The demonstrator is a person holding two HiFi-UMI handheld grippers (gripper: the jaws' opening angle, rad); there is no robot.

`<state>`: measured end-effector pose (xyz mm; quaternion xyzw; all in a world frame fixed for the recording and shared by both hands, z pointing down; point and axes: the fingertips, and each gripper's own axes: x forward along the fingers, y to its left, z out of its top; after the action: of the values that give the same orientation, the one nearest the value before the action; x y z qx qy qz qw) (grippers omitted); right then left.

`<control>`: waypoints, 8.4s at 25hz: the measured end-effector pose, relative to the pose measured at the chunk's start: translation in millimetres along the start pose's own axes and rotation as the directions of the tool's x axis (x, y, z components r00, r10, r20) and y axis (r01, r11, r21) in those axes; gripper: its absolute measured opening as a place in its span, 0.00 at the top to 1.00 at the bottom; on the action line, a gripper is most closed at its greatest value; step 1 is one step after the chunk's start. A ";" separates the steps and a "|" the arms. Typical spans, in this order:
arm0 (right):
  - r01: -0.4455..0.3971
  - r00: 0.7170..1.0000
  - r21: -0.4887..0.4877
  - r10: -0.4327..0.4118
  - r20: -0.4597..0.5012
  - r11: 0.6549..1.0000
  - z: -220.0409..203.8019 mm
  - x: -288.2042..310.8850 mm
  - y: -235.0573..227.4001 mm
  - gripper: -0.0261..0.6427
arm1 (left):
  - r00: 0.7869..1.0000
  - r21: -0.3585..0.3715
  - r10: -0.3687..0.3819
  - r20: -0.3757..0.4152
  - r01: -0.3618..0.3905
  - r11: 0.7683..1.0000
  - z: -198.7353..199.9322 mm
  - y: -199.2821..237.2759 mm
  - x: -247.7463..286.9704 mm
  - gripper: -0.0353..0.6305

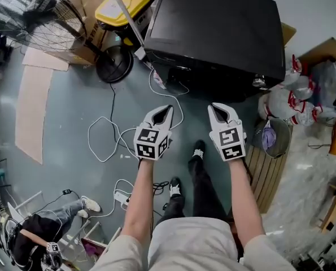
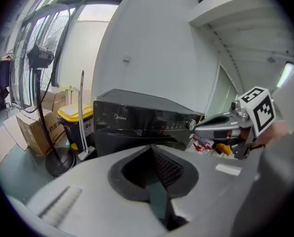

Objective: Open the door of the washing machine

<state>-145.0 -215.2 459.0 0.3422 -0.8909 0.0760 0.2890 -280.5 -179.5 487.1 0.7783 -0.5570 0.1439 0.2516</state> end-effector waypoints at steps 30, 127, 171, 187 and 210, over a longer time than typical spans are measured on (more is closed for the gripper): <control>-0.079 0.990 -0.456 0.016 -0.140 0.886 -71.4 172.1 -26.2 0.80 | 0.990 0.140 -0.068 -0.123 0.086 0.986 -95.3 108.2 173.0 0.78; -0.407 0.899 -0.670 0.142 -0.415 0.621 -201.0 16.6 72.3 0.65 | 0.819 0.228 -0.377 -0.433 0.504 0.833 -281.1 -92.8 55.8 0.52; 0.041 0.987 0.341 0.014 -0.158 0.939 -335.8 -195.1 -115.8 0.77 | 0.685 0.304 -0.591 -0.426 0.724 0.620 -259.4 -411.4 119.3 0.71; 0.128 0.971 0.197 -0.083 -0.226 0.972 -356.8 -221.0 -198.3 0.79 | 0.812 0.359 -0.514 -0.275 0.583 0.729 -185.5 -459.2 218.1 0.83; 0.328 0.903 0.058 -0.295 -0.312 0.943 -357.4 -216.5 -343.5 0.79 | 0.848 0.350 -0.473 -0.238 0.529 0.773 -113.9 -481.0 313.9 0.86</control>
<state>374.6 -232.8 608.3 0.4801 -0.7650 0.1282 0.4098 283.8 -244.4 628.8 0.9214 -0.2686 0.2356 0.1527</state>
